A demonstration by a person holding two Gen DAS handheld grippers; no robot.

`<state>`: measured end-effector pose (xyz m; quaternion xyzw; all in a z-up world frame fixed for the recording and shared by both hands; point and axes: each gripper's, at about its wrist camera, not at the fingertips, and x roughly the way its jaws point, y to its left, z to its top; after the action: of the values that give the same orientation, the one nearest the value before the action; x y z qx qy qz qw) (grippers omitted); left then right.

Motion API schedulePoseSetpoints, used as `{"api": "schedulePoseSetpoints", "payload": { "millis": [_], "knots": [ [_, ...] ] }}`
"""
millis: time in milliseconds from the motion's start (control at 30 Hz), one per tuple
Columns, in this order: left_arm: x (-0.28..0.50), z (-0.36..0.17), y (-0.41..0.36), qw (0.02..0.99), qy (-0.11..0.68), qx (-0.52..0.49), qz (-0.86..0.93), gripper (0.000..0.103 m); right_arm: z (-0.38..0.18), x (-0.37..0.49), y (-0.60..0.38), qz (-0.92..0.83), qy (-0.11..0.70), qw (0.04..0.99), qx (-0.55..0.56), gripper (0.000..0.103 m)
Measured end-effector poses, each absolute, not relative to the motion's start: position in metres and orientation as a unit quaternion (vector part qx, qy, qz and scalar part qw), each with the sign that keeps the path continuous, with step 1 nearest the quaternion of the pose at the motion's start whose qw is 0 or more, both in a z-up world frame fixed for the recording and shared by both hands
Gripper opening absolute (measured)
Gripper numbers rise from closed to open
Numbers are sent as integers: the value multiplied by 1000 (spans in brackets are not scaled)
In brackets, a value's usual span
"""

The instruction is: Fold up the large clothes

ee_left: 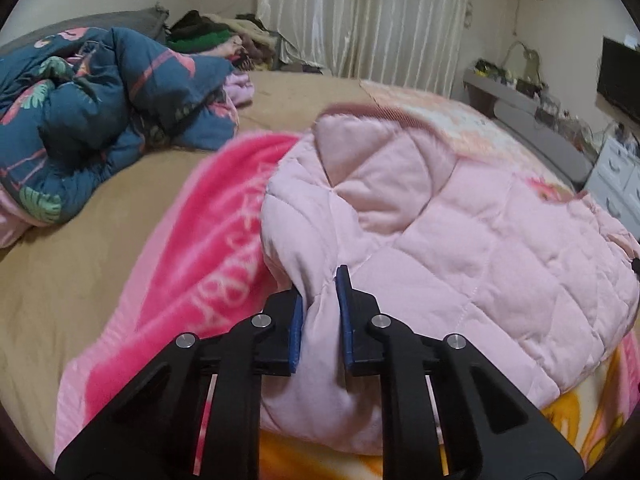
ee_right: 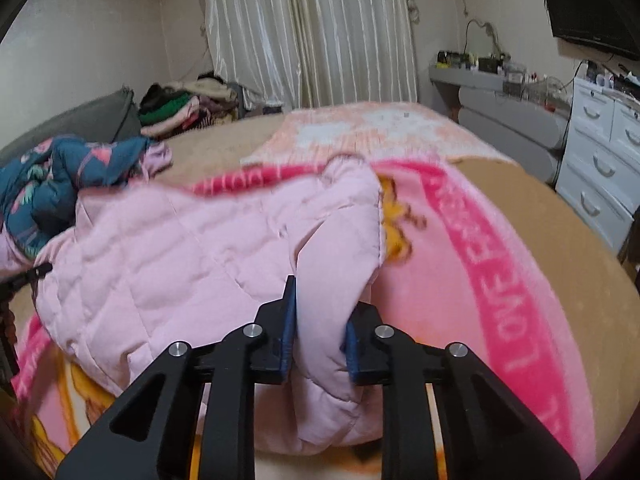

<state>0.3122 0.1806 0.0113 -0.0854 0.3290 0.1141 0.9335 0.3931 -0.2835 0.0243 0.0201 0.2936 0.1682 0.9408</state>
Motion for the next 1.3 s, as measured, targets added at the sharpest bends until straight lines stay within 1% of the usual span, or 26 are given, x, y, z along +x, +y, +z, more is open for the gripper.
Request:
{"api": "schedulePoseSetpoints", "payload": {
  "millis": [133, 300, 600, 700, 800, 867, 900, 933, 967, 1000, 1033, 1067, 1100, 1167, 1233, 1300],
  "knots": [
    [328, 26, 183, 936, 319, -77, 125, 8, 48, 420, -269, 159, 274, 948, 10, 17],
    [344, 30, 185, 936, 318, -75, 132, 8, 49, 444, -266, 144, 273, 951, 13, 16],
    [364, 2, 189, 924, 348, -70, 146, 8, 6, 471, -266, 113, 325, 939, 22, 16],
    [368, -11, 190, 918, 359, -69, 150, 9, -16, 481, -270, 105, 357, 928, 36, 16],
    [371, -21, 187, 914, 369, -60, 156, 14, -39, 481, -263, 96, 383, 919, 10, 17],
    [371, -23, 187, 912, 375, -60, 157, 20, -44, 477, -261, 92, 383, 919, 2, 20],
    [368, -23, 189, 911, 376, -66, 158, 22, -44, 475, -262, 92, 383, 919, 4, 22],
    [366, -22, 191, 909, 378, -70, 159, 29, -41, 472, -265, 90, 385, 919, 13, 28],
    [362, -20, 193, 908, 381, -77, 158, 37, -39, 469, -269, 89, 385, 918, 20, 44],
    [358, -18, 195, 907, 380, -81, 159, 43, -36, 466, -272, 85, 384, 919, 28, 55],
    [353, -15, 197, 906, 380, -83, 166, 57, -30, 459, -278, 81, 375, 922, 40, 70],
    [347, -12, 199, 904, 381, -89, 170, 64, -25, 452, -283, 84, 369, 924, 51, 80],
    [342, -9, 201, 904, 380, -95, 171, 67, -19, 444, -288, 90, 362, 925, 66, 84],
    [328, -3, 203, 903, 377, -106, 175, 83, -8, 428, -295, 99, 350, 928, 81, 93],
    [318, 2, 204, 902, 376, -113, 178, 94, 3, 412, -298, 105, 337, 932, 88, 95],
    [304, 8, 203, 904, 370, -125, 175, 94, 12, 398, -300, 116, 328, 933, 93, 97]
  ]
}}
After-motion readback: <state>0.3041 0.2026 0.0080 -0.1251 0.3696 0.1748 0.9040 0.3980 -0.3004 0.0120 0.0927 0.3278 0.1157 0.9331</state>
